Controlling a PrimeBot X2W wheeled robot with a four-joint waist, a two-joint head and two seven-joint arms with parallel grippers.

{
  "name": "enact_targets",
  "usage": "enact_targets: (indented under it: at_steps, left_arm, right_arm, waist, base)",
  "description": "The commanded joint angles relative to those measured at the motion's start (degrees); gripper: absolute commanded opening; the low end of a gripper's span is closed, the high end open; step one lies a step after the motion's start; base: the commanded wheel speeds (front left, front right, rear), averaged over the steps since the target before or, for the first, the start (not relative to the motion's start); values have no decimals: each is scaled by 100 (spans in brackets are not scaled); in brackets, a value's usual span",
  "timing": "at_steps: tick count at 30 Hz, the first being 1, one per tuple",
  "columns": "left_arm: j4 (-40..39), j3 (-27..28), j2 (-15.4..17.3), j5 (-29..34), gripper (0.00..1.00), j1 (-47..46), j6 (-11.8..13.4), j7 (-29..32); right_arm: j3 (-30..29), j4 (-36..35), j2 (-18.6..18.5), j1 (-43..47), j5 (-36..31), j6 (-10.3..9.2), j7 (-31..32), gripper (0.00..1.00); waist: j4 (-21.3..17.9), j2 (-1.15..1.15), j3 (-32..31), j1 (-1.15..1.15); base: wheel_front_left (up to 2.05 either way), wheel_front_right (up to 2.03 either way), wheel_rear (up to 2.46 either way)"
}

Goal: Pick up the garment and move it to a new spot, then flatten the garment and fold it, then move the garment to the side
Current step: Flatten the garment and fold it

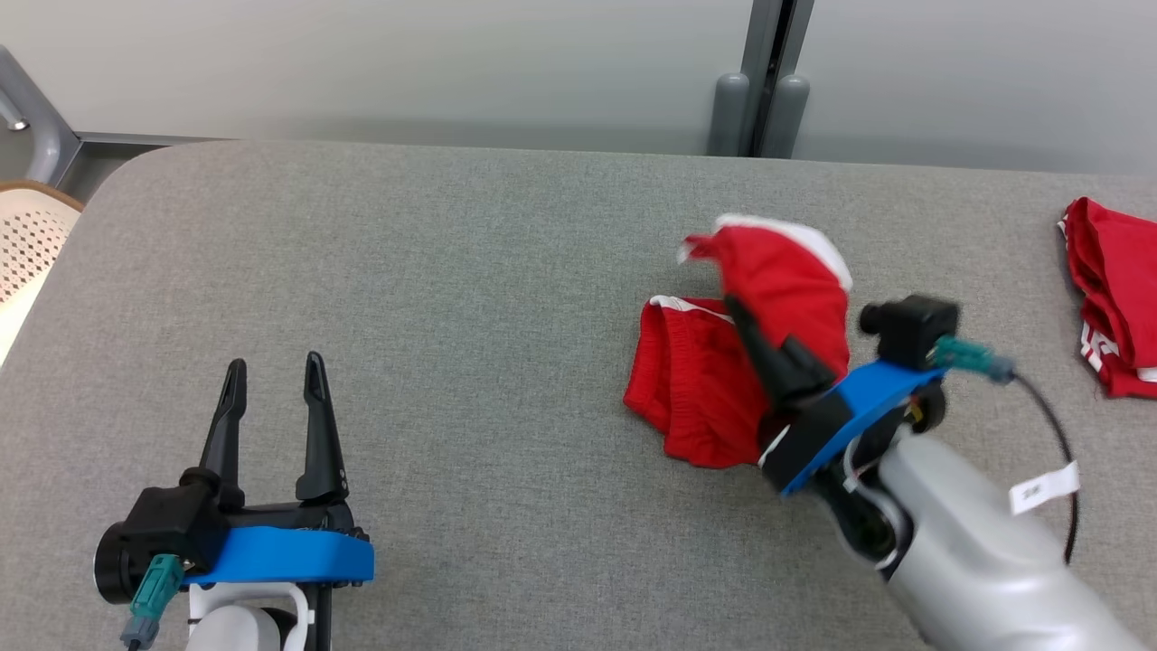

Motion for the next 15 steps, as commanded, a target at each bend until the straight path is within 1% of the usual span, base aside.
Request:
enact_targets:
  at_steps: [1, 7, 11, 12, 13, 15]
  left_arm:
    - [-20, 4, -3, -7, 100, 5, 35, -25]
    - [-40, -26, -4, -41, 100, -2, 72, -25]
    - [-25, -32, -3, -40, 100, -28, 69, -25]
    - [-23, -35, -3, -45, 100, -40, 70, -25]
    - [-25, -39, -3, -50, 100, -50, 72, -25]
    - [-27, -44, -3, -54, 100, -59, 76, -25]
  right_arm:
    - [169, -79, 33, 167, -4, 1, -26, 0]
    - [721, -252, 18, 493, -82, 1, -67, 0]
    - [850, -270, -8, 551, -59, 1, -92, 0]
    - [882, -292, -13, 555, -80, 1, -98, 39]
    - [913, -311, -20, 553, -113, 1, -102, 100]
    - [934, -359, -44, 536, -201, 1, -121, 100]
  waist:
    - [-1, 0, 5, 0]
    - [-51, 0, 29, 0]
    - [-75, 0, 42, 0]
    - [-83, 0, 47, 0]
    - [-94, 0, 50, 0]
    - [-115, 0, 54, 0]
  base:
    - [0, 0, 0]
    - [0, 0, 0]
    - [0, 0, 0]
    - [0, 0, 0]
    - [0, 0, 0]
    - [0, 0, 0]
